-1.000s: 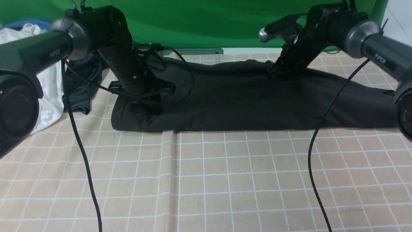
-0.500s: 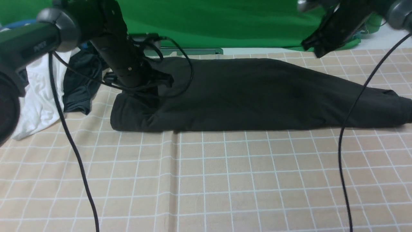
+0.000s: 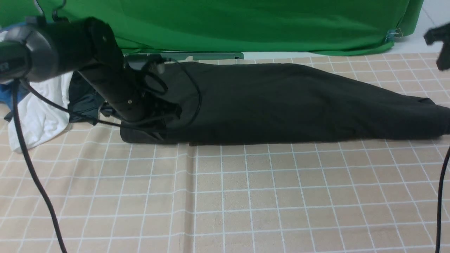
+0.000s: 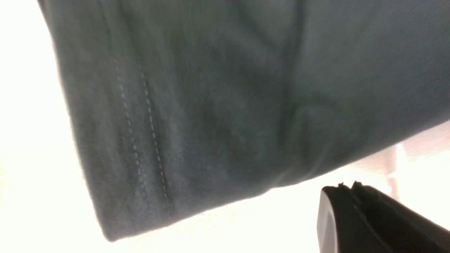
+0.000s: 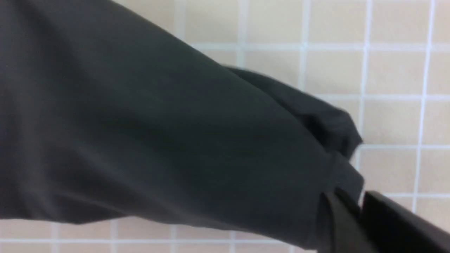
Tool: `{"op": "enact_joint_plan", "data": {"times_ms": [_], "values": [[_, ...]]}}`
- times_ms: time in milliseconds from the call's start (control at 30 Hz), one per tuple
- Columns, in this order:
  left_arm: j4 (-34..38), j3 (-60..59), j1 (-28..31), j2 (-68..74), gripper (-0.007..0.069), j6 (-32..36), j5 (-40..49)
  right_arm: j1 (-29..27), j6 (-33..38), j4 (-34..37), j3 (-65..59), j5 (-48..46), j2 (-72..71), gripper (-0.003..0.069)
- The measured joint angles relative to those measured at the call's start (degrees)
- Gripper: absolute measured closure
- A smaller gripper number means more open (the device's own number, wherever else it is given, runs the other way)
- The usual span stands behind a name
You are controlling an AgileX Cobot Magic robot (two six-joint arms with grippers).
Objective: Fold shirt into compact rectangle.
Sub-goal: 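Pull the folded dark garment lengthwise by its ends to straighten it flat on the table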
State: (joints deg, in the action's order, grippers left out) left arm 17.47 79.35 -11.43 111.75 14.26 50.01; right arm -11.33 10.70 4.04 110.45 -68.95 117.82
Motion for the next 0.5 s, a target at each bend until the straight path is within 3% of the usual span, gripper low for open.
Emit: {"op": "enact_joint_plan", "data": {"times_ms": [133, 233, 500], "values": [[0.2, -0.3, 0.0, 0.5, 0.0606, 0.4, -2.0, -0.7, 2.3, 0.1, -0.6, 2.0, 3.7, 0.0342], [0.1, -0.3, 0.0, 0.5, 0.0606, 0.5, -3.5, -0.3, 4.0, 0.6, -0.6, 5.4, 7.3, 0.0270], [-0.2, -0.3, 0.0, 0.5, 0.0606, 0.8, -4.0, 1.8, 6.2, 0.8, -0.6, 11.7, 13.6, 0.0246]]}}
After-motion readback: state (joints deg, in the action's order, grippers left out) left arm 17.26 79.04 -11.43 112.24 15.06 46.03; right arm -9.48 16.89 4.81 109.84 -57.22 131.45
